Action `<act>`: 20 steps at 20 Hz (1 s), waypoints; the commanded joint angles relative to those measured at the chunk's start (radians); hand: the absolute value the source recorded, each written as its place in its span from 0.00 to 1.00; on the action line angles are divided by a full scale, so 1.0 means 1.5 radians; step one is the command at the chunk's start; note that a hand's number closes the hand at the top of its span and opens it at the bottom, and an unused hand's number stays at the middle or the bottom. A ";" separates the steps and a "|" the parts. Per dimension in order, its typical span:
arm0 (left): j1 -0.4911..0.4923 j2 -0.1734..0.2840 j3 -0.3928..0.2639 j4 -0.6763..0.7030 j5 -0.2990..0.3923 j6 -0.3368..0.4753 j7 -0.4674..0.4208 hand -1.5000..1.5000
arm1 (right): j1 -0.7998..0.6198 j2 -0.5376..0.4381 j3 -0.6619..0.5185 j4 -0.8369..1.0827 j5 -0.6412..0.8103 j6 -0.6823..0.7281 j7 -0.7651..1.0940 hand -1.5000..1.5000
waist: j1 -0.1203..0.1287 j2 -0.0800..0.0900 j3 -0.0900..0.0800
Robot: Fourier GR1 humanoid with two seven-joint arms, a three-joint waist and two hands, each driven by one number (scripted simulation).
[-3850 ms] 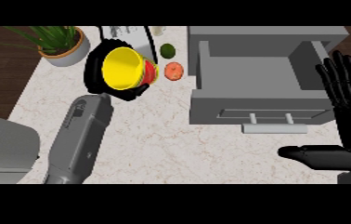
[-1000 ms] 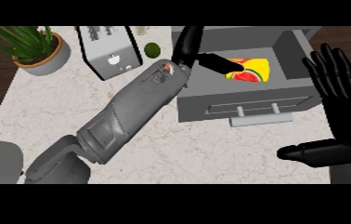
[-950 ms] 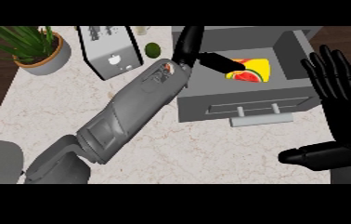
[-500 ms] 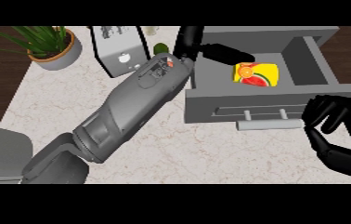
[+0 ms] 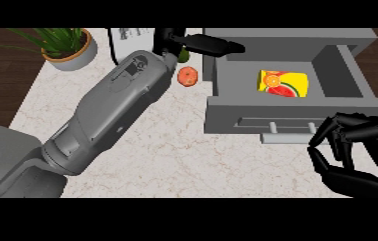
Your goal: Pick up the cup, place it into the drawer and close the drawer
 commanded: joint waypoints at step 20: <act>0.368 0.226 0.095 -0.341 0.010 -0.097 0.021 0.00 | -0.153 0.035 0.250 0.417 0.568 -0.251 -0.120 1.00 | 0.023 0.006 0.001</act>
